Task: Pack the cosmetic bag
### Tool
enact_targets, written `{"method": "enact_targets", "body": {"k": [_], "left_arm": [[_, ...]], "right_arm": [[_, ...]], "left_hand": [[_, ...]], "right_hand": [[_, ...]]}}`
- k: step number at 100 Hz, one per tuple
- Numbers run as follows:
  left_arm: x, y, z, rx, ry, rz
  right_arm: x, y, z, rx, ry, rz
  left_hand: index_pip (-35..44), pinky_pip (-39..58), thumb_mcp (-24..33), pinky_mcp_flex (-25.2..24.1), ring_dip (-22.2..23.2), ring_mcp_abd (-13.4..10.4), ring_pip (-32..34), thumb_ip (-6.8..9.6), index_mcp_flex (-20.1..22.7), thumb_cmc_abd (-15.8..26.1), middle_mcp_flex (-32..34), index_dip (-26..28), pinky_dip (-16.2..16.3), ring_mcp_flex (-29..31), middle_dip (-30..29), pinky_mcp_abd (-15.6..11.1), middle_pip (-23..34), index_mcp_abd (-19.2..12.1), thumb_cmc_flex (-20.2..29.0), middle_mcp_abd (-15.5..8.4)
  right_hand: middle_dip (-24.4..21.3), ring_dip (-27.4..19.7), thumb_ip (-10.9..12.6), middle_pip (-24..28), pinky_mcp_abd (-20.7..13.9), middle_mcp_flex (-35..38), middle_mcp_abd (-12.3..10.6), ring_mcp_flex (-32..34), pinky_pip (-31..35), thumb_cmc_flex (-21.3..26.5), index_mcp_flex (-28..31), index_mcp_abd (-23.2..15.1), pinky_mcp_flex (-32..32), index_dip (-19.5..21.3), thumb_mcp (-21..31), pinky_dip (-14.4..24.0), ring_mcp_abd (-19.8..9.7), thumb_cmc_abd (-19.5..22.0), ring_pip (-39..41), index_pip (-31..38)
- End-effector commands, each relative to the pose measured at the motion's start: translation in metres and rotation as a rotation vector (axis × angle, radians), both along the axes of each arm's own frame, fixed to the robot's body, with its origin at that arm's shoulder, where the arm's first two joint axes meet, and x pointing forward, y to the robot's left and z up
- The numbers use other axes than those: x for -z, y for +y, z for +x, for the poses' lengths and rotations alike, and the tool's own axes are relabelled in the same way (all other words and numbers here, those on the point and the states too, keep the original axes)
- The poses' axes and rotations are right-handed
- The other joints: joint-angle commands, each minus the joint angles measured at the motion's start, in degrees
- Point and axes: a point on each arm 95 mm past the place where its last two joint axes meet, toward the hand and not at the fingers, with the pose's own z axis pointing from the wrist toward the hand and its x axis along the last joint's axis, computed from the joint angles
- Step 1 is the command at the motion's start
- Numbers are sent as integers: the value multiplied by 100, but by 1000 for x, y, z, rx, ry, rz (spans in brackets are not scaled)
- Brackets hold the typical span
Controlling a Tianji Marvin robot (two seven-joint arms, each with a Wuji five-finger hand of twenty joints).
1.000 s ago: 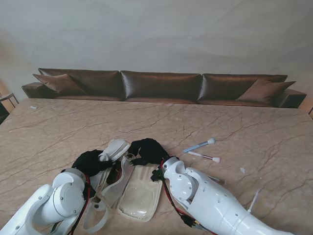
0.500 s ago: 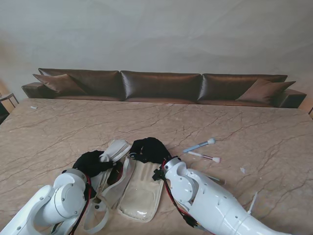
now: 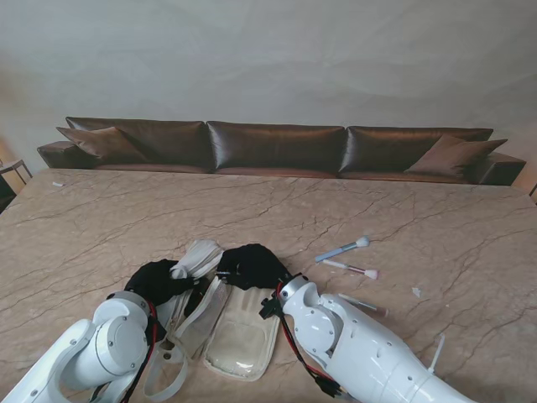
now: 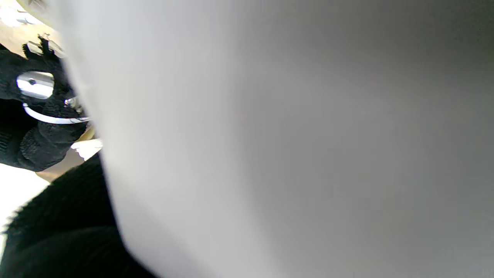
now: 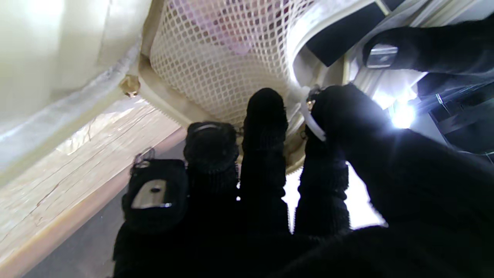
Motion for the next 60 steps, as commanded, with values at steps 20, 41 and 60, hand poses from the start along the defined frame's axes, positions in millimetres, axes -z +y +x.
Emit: {"method": "enact_targets", "body": {"k": [20,41,60], "left_arm": [[-2,-4,-5,2,0,-13],[-1,-5,-7,5,4,-14],[-1,-4,-9,12,7,-14]], "right_arm": [[7,-5,-16,19,30,32],[17,-4,-21,24,93,47],[23,-1,-20,28,122,62]], "left_hand": [[21,668,360,118,34,12,-14,17,24,399,456,-78,-62,165,243,92,607,-407,217,-1310],[28,668,372,118,36,12,-15,22,23,396,458,-83,-67,165,243,92,606,-412,221,-1313],[3,588,323,106,3,51,-120,16,-42,417,369,-89,-103,156,240,116,565,-463,225,-1264]], "right_hand": [[193,191,-77,469,-34,318,37,361,645,-59,260,-19,234,-394,-226,-24,189,296,425,-21],[259,235,19,556,-17,258,47,341,719,189,69,-75,133,-244,-181,-21,204,488,583,39],[155,269,93,634,21,287,13,679,810,389,-159,-184,309,191,-260,-37,64,724,984,5]]}}
